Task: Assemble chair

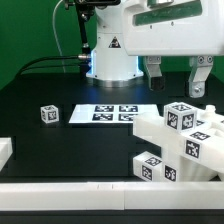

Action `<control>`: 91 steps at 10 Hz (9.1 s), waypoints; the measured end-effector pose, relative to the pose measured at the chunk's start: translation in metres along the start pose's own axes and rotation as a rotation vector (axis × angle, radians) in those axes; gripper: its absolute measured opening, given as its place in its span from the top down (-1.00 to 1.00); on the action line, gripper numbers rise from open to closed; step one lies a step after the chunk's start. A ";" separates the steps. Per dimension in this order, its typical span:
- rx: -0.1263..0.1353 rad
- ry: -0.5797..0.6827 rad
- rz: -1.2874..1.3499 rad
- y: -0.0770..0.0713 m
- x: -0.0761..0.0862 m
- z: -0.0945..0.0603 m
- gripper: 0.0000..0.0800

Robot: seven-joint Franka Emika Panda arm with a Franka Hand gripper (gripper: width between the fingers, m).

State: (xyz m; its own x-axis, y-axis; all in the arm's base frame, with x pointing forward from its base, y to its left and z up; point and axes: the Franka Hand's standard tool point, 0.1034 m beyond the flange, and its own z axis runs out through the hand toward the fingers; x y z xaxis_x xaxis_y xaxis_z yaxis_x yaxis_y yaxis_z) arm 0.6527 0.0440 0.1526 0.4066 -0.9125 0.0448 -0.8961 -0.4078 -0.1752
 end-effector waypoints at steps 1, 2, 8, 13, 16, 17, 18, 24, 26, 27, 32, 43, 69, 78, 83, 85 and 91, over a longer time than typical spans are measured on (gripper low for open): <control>0.000 0.000 -0.003 0.000 0.000 0.000 -0.62; 0.005 0.005 -0.059 0.002 0.003 0.000 -0.62; -0.011 -0.007 -0.419 0.044 0.019 -0.007 -0.62; 0.030 -0.002 -0.549 0.102 0.037 0.000 -0.62; 0.024 -0.003 -0.538 0.123 0.047 0.004 -0.62; 0.024 -0.004 -0.540 0.123 0.046 0.004 -0.62; 0.024 -0.004 -0.540 0.123 0.047 0.004 -0.62; 0.076 -0.059 -0.440 0.171 0.047 0.005 -0.62; 0.072 -0.069 -0.485 0.173 0.047 0.006 -0.62; 0.062 -0.113 -0.606 0.181 0.048 0.009 -0.62; 0.080 -0.067 -0.646 0.200 0.055 0.005 -0.62; 0.035 -0.076 -0.900 0.249 0.065 0.011 -0.62; -0.130 -0.181 -1.129 0.366 0.054 0.050 -0.62; -0.119 -0.236 -1.262 0.379 0.055 0.052 -0.62; -0.120 -0.261 -1.406 0.383 0.055 0.055 -0.62; -0.146 -0.257 -1.467 0.382 0.049 0.064 -0.62; -0.204 -0.226 -1.449 0.400 0.064 0.074 -0.62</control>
Offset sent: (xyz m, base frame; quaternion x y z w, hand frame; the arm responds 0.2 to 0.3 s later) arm -0.0455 -0.0401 0.0048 0.0094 -0.0209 -0.1172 0.9928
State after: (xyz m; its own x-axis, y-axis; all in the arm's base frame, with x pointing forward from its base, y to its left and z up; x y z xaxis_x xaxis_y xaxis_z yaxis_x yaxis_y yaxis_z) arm 0.3336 -0.1753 0.0121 0.9489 0.3001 -0.0978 0.3040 -0.9523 0.0266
